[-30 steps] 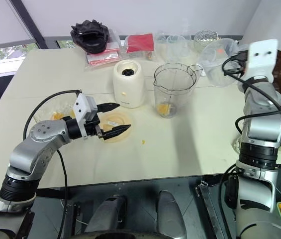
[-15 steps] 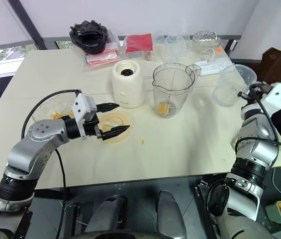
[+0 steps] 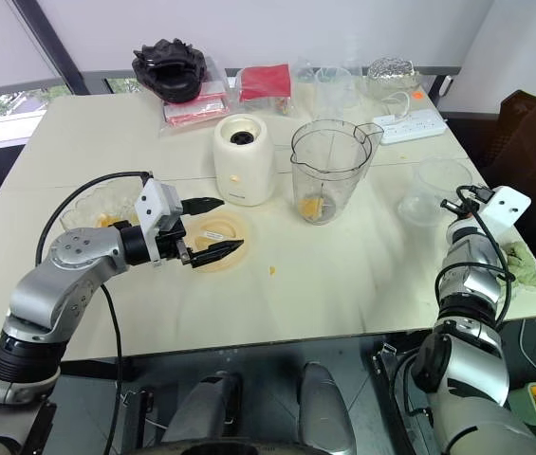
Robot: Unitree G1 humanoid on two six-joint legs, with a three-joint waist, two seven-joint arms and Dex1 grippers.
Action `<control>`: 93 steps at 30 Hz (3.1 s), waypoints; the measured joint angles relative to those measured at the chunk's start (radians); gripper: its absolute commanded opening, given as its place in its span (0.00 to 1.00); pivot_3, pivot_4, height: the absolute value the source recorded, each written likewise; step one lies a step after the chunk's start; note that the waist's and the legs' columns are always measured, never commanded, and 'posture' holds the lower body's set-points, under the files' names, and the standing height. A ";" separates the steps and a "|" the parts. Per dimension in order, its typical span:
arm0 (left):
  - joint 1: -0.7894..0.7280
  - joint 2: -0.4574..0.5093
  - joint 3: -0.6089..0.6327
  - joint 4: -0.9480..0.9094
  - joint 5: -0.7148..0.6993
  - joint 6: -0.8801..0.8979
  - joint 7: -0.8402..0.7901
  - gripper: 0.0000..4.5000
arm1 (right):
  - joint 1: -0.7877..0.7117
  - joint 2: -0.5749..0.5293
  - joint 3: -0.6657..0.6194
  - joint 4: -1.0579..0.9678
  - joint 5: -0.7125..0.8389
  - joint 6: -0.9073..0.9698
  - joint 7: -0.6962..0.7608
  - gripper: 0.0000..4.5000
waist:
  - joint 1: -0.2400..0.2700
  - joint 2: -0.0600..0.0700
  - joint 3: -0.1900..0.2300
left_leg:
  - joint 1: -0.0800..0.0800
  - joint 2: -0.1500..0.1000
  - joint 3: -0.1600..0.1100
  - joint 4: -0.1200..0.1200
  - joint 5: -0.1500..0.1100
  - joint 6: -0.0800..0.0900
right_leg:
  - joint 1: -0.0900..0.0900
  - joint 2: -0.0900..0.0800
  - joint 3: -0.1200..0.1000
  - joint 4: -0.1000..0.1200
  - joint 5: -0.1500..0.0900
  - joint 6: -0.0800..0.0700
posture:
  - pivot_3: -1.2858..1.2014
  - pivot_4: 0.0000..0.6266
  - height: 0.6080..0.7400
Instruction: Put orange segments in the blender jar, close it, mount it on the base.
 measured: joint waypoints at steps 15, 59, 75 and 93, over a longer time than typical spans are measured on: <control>0.001 0.000 0.000 0.000 -0.001 0.000 0.003 1.00 | 0.041 -0.028 0.057 0.036 0.004 -0.067 0.006 0.99 | 0.001 0.000 0.000 | 0.000 0.000 0.000 0.000 0.000 0.000 | 0.000 0.000 0.000 0.000 0.000 0.000 | 0.52 0.24 1.00; -0.684 0.083 -0.202 1.319 0.364 -0.614 -0.750 0.72 | 0.735 -0.342 0.162 -1.816 0.935 0.946 -0.001 1.00 | 0.028 -0.004 0.000 | -0.004 0.000 -0.001 0.002 -0.004 0.007 | 0.000 0.000 -0.002 -0.004 -0.001 0.001 | 0.52 0.24 1.00; -0.811 -0.112 -0.239 1.611 0.613 -0.960 -0.565 0.72 | 0.783 -0.344 0.218 -1.889 0.925 0.936 -0.119 1.00 | 0.033 -0.006 0.000 | -0.004 0.000 -0.002 0.004 -0.005 0.008 | 0.000 0.000 -0.002 -0.003 0.000 0.003 | 0.52 0.24 1.00; -0.820 -0.203 -0.343 1.695 0.844 -0.990 -0.319 0.72 | 0.920 -0.440 0.173 -1.958 1.003 0.866 -0.287 1.00 | 0.036 -0.007 -0.001 | -0.004 0.000 -0.002 0.004 -0.005 0.008 | 0.000 0.000 -0.002 -0.002 0.001 0.004 | 0.52 0.24 1.00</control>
